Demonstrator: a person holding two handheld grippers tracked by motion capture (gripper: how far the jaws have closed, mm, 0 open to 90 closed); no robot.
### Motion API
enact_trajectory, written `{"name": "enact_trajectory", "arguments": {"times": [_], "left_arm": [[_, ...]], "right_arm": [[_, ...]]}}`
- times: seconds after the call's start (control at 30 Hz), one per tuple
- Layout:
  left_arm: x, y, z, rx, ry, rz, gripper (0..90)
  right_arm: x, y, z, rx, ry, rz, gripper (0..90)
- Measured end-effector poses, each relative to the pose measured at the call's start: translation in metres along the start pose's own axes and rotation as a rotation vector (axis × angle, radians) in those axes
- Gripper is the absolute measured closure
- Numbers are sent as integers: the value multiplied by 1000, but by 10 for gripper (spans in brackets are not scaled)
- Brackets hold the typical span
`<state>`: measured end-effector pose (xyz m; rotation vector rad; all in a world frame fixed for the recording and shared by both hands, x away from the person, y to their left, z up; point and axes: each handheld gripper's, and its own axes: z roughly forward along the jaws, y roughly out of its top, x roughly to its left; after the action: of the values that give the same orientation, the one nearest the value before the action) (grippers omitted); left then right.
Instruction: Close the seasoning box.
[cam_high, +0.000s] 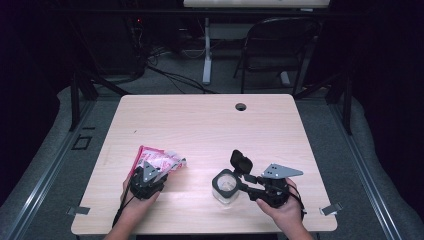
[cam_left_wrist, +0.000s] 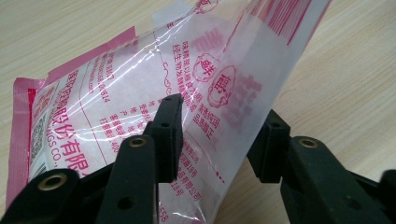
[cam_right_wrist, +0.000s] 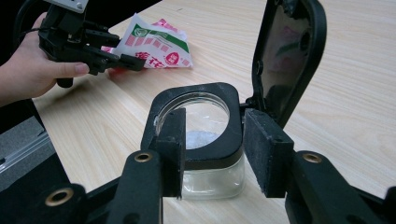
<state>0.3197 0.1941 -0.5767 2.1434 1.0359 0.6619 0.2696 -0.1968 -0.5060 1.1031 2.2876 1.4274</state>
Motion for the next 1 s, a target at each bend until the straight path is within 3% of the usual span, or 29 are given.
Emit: {"name": "enact_trajectory", "arguments": {"times": [0.43, 0.63, 1.0], "left_arm": [[8, 3, -4, -5, -39, -54, 876], [13, 4, -6, -11, -61, -78, 900], [19, 8, -16, -31, -57, -83, 900]], "right_arm": [[-1, 0, -1, -1, -2, 3, 600], [-2, -1, 0, 0, -2, 3, 600], [-3, -1, -1, -4, -3, 3, 599]]}}
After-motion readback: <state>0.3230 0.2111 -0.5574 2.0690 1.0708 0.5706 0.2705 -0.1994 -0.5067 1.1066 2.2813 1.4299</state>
